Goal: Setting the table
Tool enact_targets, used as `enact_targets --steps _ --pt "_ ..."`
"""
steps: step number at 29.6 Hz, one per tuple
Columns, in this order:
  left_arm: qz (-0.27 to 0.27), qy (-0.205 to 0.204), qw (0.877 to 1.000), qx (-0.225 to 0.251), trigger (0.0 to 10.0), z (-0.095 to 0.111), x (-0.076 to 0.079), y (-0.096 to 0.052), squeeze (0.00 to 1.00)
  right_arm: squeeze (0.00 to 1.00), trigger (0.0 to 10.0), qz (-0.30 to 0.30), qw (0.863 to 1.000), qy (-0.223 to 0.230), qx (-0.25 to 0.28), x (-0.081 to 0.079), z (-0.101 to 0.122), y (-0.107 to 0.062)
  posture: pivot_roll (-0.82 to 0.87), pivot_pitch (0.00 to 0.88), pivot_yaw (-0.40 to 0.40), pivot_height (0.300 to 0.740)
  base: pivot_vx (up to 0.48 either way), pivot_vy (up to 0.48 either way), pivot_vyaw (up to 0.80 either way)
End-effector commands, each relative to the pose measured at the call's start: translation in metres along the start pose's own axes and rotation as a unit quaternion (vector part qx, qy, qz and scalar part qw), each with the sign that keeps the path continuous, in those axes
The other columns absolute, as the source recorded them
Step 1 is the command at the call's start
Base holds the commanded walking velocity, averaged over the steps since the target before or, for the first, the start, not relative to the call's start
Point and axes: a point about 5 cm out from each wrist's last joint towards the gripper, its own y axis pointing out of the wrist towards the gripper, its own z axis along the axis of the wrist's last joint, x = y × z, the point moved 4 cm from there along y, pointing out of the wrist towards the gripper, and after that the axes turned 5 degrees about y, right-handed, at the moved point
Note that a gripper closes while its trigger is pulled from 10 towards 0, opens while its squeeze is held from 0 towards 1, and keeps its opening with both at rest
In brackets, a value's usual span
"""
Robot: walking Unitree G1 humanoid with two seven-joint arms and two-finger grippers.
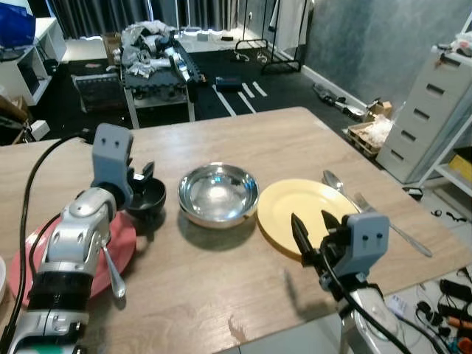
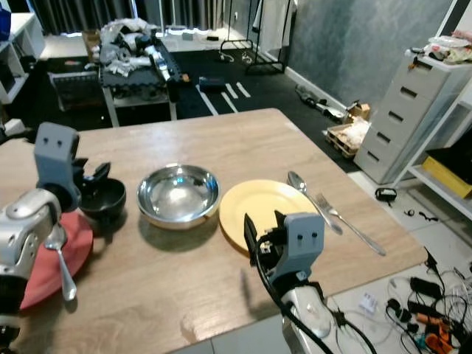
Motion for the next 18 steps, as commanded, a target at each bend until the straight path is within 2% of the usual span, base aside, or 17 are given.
enact_targets --steps 1,2,3,9,11,12,18 --pt "-0.013 -0.004 1.000 -0.013 10.0 -0.005 0.006 0.005 1.00 0.00 10.0 0.003 1.000 0.003 -0.002 -0.002 0.001 -0.001 0.02 0.147 0.086 0.740 0.000 0.000 0.00" --pt "-0.019 -0.012 0.999 -0.023 10.0 -0.004 0.009 0.010 0.13 0.00 10.0 0.004 1.000 0.002 -0.002 -0.003 0.001 -0.001 0.02 0.150 0.087 0.740 0.000 0.000 0.00" --pt "-0.035 -0.019 0.999 -0.035 10.0 -0.004 0.014 0.015 0.00 0.00 10.0 0.004 1.000 0.002 -0.001 -0.004 0.002 -0.001 0.02 0.162 0.093 0.740 0.000 0.000 0.00" --pt "-0.094 -0.023 0.993 -0.071 10.0 -0.006 0.030 0.023 0.00 0.00 10.0 0.004 1.000 0.002 0.001 -0.005 0.004 -0.002 0.01 0.184 0.105 0.740 0.000 0.000 0.00" --pt "-0.094 -0.023 0.993 -0.071 10.0 -0.006 0.030 0.023 0.00 0.00 10.0 0.004 1.000 0.002 0.001 -0.005 0.004 -0.002 0.01 0.184 0.105 0.740 0.000 0.000 0.00" --pt "-0.127 -0.026 0.988 -0.086 10.0 -0.007 0.033 0.025 0.00 0.00 10.0 0.001 1.000 0.003 -0.001 -0.006 0.004 -0.006 0.01 0.201 0.122 0.740 0.000 0.000 0.00" --pt "-0.145 -0.007 0.984 -0.104 10.0 -0.012 0.032 0.025 0.00 0.00 10.0 -0.003 1.000 0.006 -0.005 -0.007 0.002 -0.009 0.01 0.206 0.125 0.740 0.000 0.000 0.00"
